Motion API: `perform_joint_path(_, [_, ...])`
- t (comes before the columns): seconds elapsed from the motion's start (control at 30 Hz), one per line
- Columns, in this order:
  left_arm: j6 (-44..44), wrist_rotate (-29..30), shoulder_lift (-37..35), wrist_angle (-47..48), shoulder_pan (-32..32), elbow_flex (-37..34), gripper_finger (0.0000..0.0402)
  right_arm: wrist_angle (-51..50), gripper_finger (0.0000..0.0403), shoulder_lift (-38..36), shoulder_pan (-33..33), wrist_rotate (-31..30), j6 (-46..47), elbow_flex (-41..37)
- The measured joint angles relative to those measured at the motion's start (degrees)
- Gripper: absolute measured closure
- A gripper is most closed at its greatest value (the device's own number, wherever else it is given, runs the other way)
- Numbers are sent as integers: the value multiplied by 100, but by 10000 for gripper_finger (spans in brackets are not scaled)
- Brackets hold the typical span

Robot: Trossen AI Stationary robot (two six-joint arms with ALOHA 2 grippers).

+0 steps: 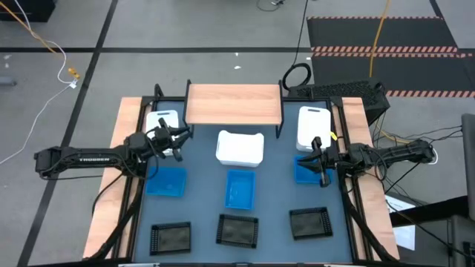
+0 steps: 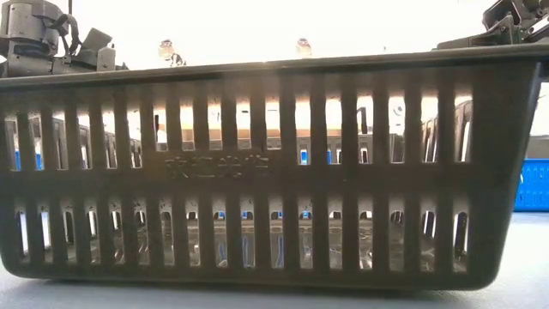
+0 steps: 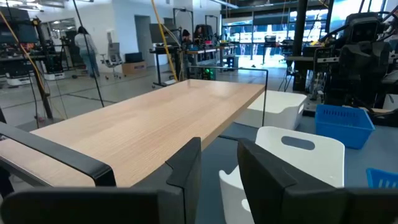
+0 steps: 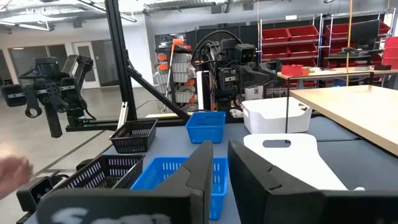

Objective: Stack baskets on shelf by color

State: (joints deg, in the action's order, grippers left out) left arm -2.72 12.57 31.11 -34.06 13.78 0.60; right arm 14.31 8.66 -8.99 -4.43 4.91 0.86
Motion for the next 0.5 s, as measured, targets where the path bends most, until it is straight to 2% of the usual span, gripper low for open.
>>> perform_joint_path(0.5, [6, -1, 0, 1, 0, 0, 295, 2, 360, -1, 0, 0, 67, 0])
